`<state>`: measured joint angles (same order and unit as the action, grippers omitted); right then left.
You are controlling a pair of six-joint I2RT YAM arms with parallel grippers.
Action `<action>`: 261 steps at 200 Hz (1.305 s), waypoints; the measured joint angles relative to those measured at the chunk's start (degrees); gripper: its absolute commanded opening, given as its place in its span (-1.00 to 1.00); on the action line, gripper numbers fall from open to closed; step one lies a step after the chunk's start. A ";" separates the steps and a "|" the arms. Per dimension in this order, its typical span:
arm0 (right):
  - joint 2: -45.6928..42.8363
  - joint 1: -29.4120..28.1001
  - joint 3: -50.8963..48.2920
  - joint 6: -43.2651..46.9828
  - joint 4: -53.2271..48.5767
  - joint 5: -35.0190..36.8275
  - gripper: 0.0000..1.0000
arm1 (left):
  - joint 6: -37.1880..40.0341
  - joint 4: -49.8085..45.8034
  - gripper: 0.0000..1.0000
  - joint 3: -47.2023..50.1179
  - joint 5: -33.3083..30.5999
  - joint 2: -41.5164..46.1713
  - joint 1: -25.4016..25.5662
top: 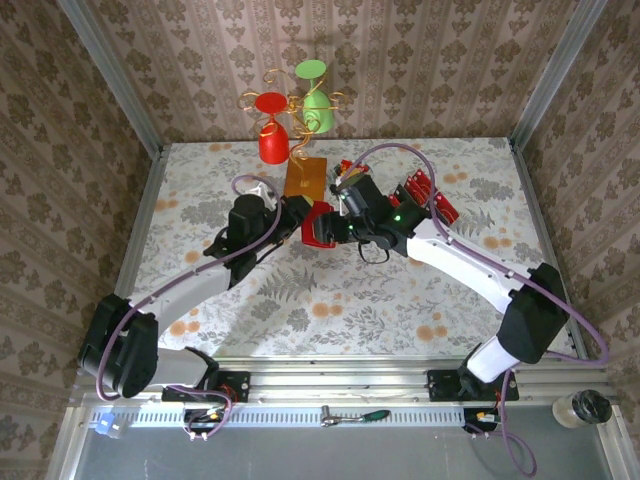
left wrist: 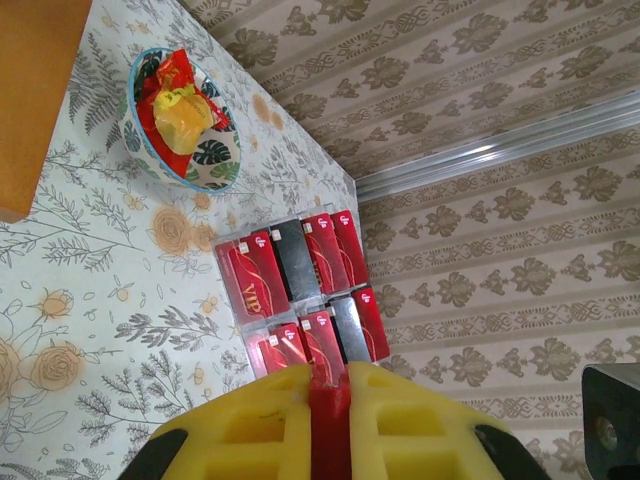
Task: Put the credit cards into the card holder
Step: Open the button on the card holder.
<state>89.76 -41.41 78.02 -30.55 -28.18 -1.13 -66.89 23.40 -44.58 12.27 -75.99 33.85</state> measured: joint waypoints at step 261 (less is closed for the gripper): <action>-9.49 12.17 -27.41 -25.99 38.51 -25.18 0.16 | -10.16 12.90 -1.00 0.85 0.17 0.46 -3.10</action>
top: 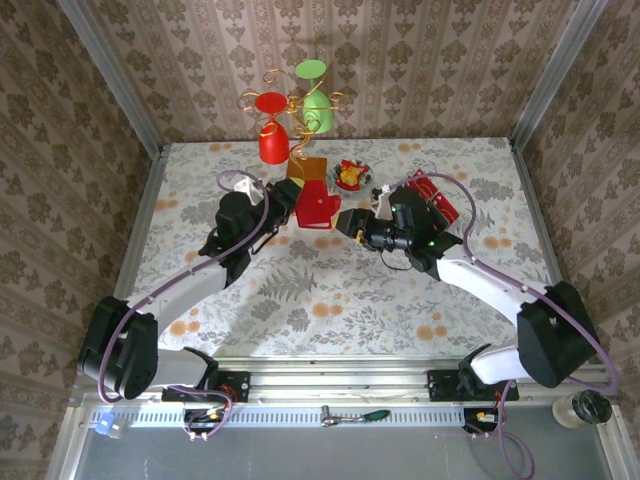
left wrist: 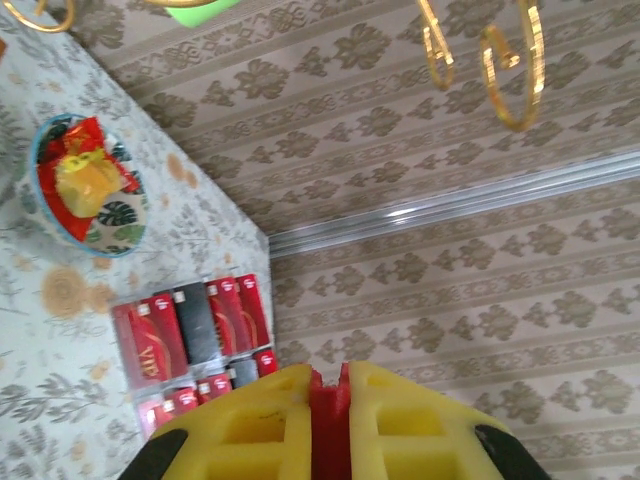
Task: Put the credit cards into the card holder
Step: Open the button on the card holder, then open the card holder at the bottom-center of the table.
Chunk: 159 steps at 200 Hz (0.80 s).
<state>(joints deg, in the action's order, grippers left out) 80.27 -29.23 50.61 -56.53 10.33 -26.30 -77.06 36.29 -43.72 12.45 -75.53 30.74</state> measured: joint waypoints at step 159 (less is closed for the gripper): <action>-2.56 3.17 -2.78 -8.04 11.34 -2.64 0.03 | -3.98 4.09 -1.00 0.96 -0.22 0.00 -0.13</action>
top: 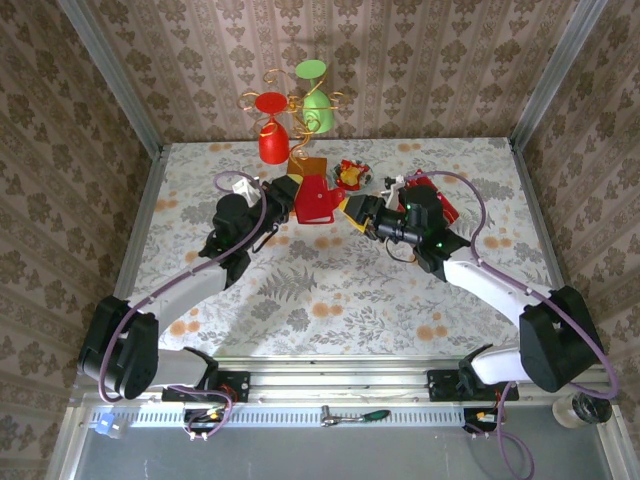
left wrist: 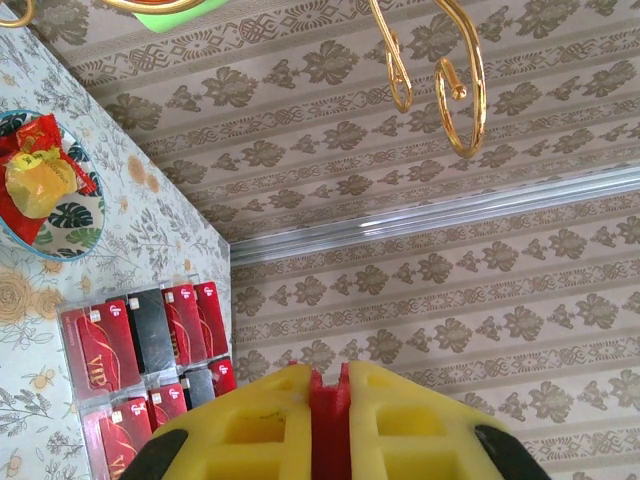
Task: Put the credit cards into the card holder
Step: Open the card holder at the bottom-center of the table.
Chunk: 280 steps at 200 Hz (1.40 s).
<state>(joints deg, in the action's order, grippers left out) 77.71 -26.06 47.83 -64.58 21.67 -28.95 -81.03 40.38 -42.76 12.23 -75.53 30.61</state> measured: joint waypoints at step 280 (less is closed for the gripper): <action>0.85 -3.37 -3.19 -5.11 8.22 0.00 -0.02 | 0.02 -0.02 -1.00 0.00 -0.04 0.00 0.15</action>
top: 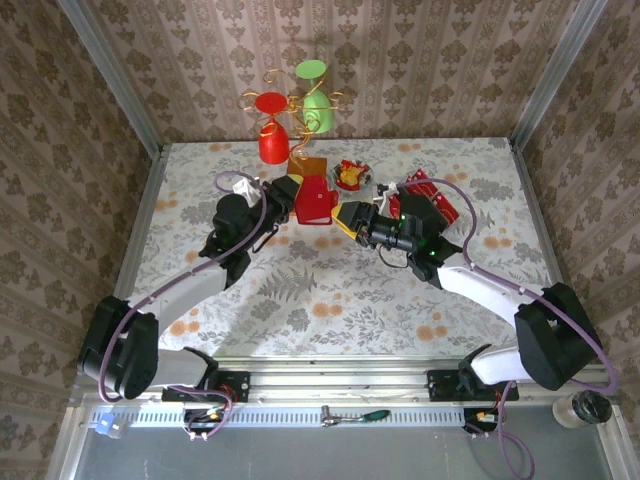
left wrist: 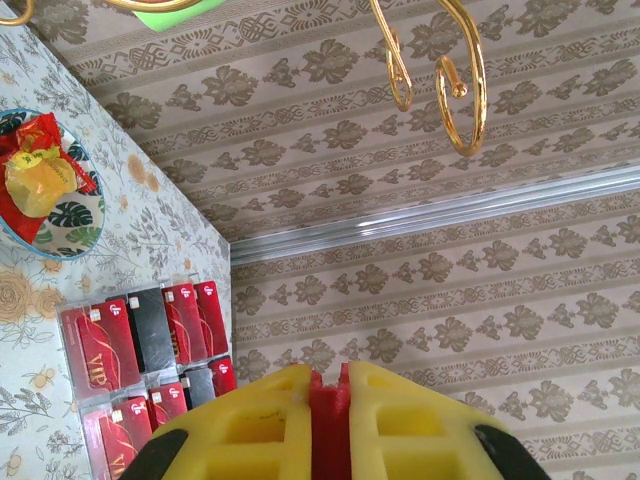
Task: Put the credit cards into the card holder
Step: Open the card holder at the bottom-center of the table.
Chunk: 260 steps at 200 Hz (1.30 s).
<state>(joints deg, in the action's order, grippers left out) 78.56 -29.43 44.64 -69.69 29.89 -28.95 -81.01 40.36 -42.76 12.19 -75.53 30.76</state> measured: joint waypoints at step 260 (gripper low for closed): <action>6.54 -0.46 -2.08 -7.17 15.91 -0.17 -0.46 | 0.00 1.73 -1.00 0.00 -1.31 -0.59 0.76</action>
<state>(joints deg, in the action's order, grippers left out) 85.10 -29.89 42.57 -76.86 45.80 -29.12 -81.01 42.09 -42.76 10.87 -76.12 31.53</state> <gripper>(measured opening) 0.288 0.124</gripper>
